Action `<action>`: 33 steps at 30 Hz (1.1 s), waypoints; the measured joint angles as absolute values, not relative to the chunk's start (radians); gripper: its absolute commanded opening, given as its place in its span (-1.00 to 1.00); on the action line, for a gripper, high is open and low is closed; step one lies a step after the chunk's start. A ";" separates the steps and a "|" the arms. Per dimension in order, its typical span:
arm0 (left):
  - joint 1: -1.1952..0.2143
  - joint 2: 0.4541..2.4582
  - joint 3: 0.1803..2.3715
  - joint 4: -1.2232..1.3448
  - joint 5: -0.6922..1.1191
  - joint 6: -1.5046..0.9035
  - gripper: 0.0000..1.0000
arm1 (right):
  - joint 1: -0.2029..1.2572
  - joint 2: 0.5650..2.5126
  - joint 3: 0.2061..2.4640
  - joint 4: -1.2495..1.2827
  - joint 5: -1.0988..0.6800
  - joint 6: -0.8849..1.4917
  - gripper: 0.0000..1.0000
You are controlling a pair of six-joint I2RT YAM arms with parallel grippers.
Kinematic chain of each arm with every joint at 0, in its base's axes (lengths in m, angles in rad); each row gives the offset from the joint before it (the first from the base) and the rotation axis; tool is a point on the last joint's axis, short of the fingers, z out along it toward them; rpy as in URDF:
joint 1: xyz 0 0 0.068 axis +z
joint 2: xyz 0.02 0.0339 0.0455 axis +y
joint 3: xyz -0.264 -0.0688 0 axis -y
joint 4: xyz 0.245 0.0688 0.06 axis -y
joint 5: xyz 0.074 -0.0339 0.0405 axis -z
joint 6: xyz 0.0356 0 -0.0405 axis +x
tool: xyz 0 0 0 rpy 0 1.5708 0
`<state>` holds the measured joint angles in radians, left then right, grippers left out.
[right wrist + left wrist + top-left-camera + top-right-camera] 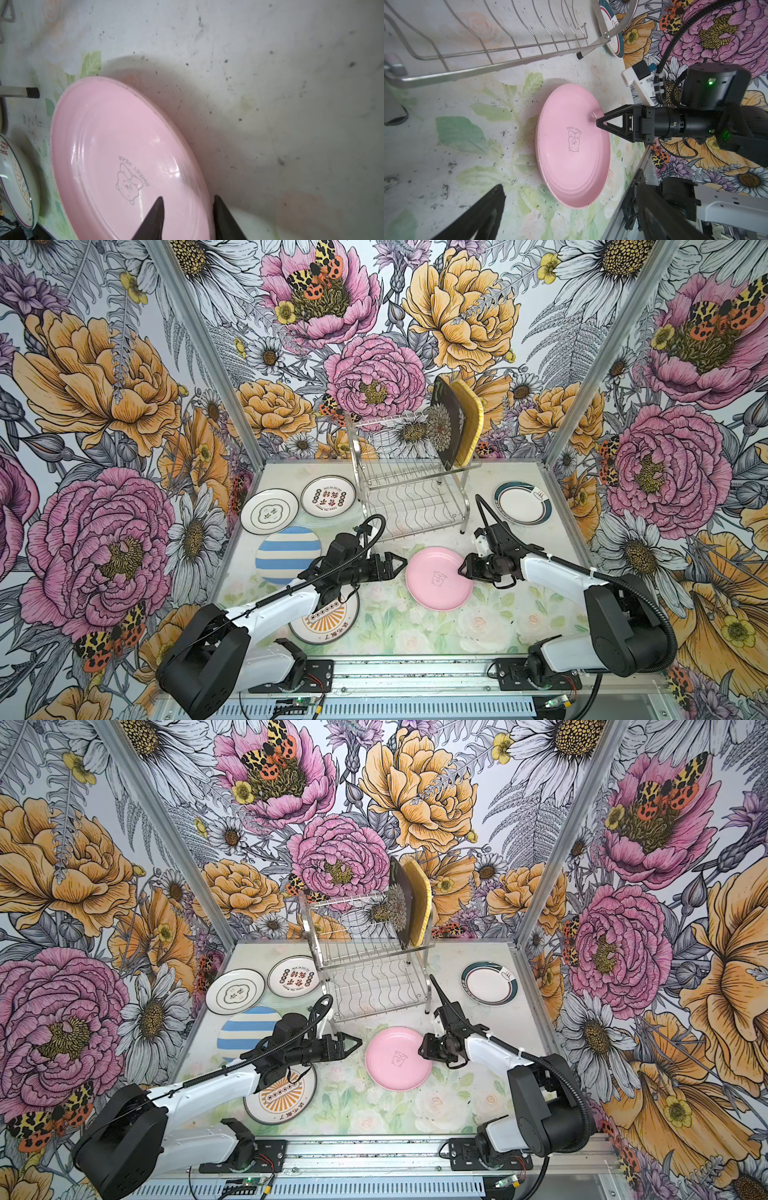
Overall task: Load plates into a dish rack
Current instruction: Move the plate to the center of the table, then pick up the plate from the center of the table.
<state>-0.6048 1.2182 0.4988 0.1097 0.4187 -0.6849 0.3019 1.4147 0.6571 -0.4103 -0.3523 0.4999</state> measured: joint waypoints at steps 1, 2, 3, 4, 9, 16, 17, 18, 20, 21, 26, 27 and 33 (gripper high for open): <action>-0.606 1.218 0.499 0.110 0.418 -0.685 0.97 | 0.302 1.415 0.657 -0.410 -0.350 0.498 -0.39; -0.606 1.218 0.499 0.110 0.419 -0.685 0.97 | 0.302 1.416 0.657 -0.410 -0.348 0.496 -0.42; -0.606 1.218 0.499 0.110 0.419 -0.685 0.97 | 0.302 1.416 0.657 -0.410 -0.345 0.496 -0.43; -0.606 1.218 0.499 0.110 0.419 -0.685 0.97 | 0.302 1.416 0.657 -0.410 -0.344 0.493 -0.45; -0.607 1.217 0.495 0.110 0.419 -0.690 0.97 | 0.309 1.416 0.657 -0.410 -0.334 0.480 -0.59; -0.607 1.206 0.477 0.109 0.419 -0.701 0.97 | 0.327 1.432 0.657 -0.410 -0.321 0.470 -0.74; -0.607 1.206 0.477 0.109 0.419 -0.702 0.97 | 0.329 1.435 0.657 -0.410 -0.318 0.470 -0.77; -0.607 1.205 0.477 0.110 0.419 -0.704 0.97 | 0.331 1.437 0.657 -0.410 -0.317 0.470 -0.78; -0.607 1.204 0.477 0.110 0.419 -0.705 0.97 | 0.334 1.437 0.656 -0.410 -0.318 0.469 -0.84; -0.607 1.204 0.477 0.110 0.419 -0.707 0.97 | 0.335 1.437 0.656 -0.410 -0.321 0.469 -0.86; -0.607 1.204 0.477 0.110 0.419 -0.707 0.97 | 0.337 1.436 0.656 -0.406 -0.323 0.466 -1.00; -0.607 1.204 0.477 0.110 0.419 -0.707 0.97 | 0.337 1.436 0.656 -0.406 -0.323 0.466 -1.00; -0.607 1.204 0.477 0.110 0.419 -0.707 0.97 | 0.337 1.414 0.640 -0.402 -0.328 0.467 -1.00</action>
<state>-0.6067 1.2041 0.4767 0.1097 0.4187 -0.7071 0.3374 1.4139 0.6399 -0.4019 -0.3283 0.4667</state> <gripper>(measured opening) 0.987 0.073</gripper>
